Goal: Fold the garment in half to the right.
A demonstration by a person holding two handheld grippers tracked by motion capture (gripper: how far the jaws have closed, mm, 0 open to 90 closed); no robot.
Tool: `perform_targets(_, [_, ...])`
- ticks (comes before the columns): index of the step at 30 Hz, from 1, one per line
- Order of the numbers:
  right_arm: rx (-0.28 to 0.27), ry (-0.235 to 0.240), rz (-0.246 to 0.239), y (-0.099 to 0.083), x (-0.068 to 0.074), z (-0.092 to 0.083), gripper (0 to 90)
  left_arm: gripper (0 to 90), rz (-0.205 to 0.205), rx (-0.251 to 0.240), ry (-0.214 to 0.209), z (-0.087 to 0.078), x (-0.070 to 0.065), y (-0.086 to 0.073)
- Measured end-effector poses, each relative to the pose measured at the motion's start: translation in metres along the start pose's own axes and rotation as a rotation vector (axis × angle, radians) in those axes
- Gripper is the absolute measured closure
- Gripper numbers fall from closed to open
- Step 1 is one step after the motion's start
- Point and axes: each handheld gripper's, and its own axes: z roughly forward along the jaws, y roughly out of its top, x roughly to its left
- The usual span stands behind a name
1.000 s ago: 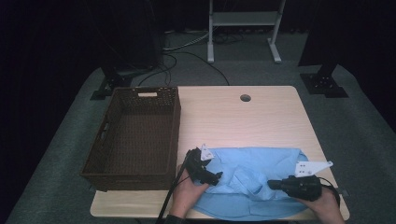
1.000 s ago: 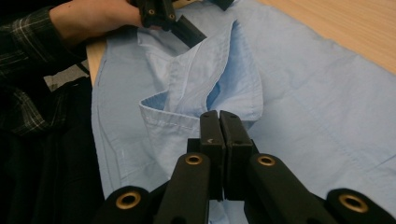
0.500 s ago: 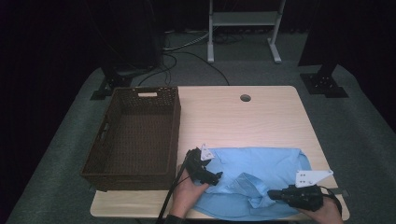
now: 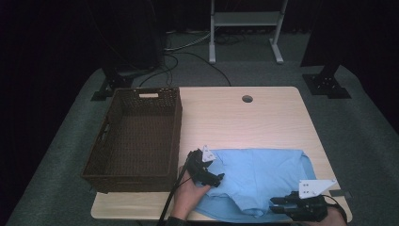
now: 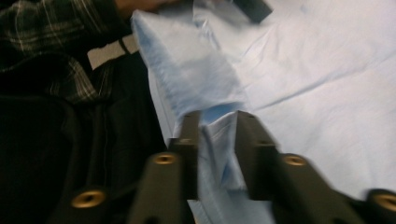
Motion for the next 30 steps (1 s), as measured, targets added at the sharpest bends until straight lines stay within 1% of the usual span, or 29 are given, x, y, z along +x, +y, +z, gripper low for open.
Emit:
perform_targets(3, [-0.038,-0.021,-0.014,0.002,-0.001,-0.004,50.3,0.0,0.000,0.001,-0.001,0.000,0.000,0.000])
perform_targets(5, [-0.060,-0.038,-0.019,0.004,-0.004,-0.005,41.4,0.0,-0.001,0.002,0.000,0.000,0.000,0.000])
perform_targets(8, [-0.095,-0.106,-0.034,0.008,-0.010,-0.005,22.5,0.0,-0.002,0.002,0.000,0.000,0.000,0.000])
perform_targets(9, [-0.107,-0.147,-0.041,0.010,-0.013,-0.004,18.2,0.0,-0.002,0.002,0.000,0.000,0.000,0.000])
perform_targets(10, [-0.102,-0.187,-0.047,0.011,-0.016,-0.003,15.9,0.0,-0.002,0.003,0.000,0.000,0.000,0.000])
perform_targets(11, [-0.096,-0.213,-0.046,0.012,-0.019,-0.002,13.1,0.0,-0.004,0.001,0.000,0.000,0.000,0.000])
perform_targets(12, [-0.101,-0.236,-0.042,0.013,-0.024,-0.001,7.4,0.0,-0.003,0.002,0.000,0.000,0.000,0.000])
perform_targets(13, [-0.099,-0.250,-0.035,0.014,-0.027,0.000,4.0,0.0,-0.003,0.002,0.000,0.000,0.000,0.000])
perform_targets(14, [-0.093,-0.262,-0.026,0.014,-0.031,0.000,1.9,0.0,-0.001,0.002,0.001,0.000,0.000,0.000])
perform_targets(16, [-0.089,-0.292,-0.025,0.015,-0.038,0.001,1.3,0.0,-0.001,0.002,0.000,0.000,0.000,0.000])
perform_targets(17, [-0.096,-0.296,-0.022,0.016,-0.041,0.002,0.0,0.0,-0.002,0.002,0.000,0.000,0.000,0.000])
perform_targets(18, [-0.096,-0.296,-0.022,0.016,-0.041,0.002,0.0,0.0,-0.002,0.002,0.000,0.000,0.000,0.000])
perform_targets(19, [-0.071,-0.313,-0.015,0.018,-0.051,0.005,0.0,0.0,-0.002,0.002,0.000,0.000,0.000,0.000])
perform_targets(20, [-0.071,-0.313,-0.015,0.018,-0.051,0.005,0.0,0.0,-0.002,0.002,0.000,0.000,0.000,0.000])
perform_targets(24, [-0.006,-0.360,-0.031,0.021,-0.066,0.019,0.0,0.0,-0.002,0.002,0.000,0.000,0.000,0.000])
perform_targets(27, [0.048,-0.360,-0.022,0.023,-0.077,0.032,0.0,0.0,-0.003,0.002,0.000,0.000,0.000,0.000])
perform_targets(30, [0.103,-0.363,-0.030,0.024,-0.086,0.045,0.0,0.0,-0.003,0.002,0.000,0.000,0.000,0.000])
